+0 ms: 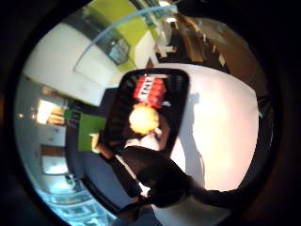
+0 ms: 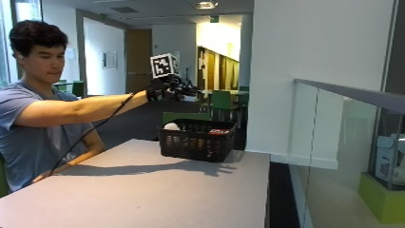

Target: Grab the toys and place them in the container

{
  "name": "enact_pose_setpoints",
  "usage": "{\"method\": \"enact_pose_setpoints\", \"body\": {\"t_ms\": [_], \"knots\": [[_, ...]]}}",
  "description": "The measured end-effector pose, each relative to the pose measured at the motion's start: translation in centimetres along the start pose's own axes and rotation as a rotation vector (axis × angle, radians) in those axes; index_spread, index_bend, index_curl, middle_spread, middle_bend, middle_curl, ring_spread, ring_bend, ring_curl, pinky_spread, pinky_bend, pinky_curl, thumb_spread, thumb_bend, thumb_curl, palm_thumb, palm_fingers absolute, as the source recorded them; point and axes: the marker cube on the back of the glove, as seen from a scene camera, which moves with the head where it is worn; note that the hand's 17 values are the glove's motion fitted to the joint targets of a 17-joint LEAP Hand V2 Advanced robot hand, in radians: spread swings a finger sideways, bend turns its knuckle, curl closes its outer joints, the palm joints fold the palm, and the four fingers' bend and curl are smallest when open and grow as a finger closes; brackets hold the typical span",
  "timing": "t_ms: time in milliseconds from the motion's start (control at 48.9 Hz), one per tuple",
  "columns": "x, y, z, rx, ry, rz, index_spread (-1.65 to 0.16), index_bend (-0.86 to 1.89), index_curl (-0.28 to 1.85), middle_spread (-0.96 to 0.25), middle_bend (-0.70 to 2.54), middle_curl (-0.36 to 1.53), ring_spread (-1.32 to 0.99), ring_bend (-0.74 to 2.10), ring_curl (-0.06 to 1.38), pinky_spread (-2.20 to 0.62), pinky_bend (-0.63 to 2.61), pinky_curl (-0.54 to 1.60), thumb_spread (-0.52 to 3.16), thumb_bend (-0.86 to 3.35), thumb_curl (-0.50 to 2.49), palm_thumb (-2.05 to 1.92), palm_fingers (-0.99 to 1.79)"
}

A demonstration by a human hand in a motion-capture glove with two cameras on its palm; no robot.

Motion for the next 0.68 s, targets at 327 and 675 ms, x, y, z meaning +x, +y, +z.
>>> {"method": "enact_pose_setpoints", "body": {"t_ms": [327,675], "knots": [[14.1,4.8,3.5,-0.071,0.061,0.193,-0.35,0.16,0.25,-0.04,0.2,0.49,-0.01,0.51,0.32,0.03,1.24,0.37,0.88,-0.11,0.26,-0.14,-0.06],[17.6,7.7,5.0,-0.05,0.051,0.226,-0.34,0.15,0.27,-0.03,0.18,0.45,0.0,0.4,0.3,0.04,1.13,0.33,0.91,-0.1,0.21,-0.13,-0.07]]}}
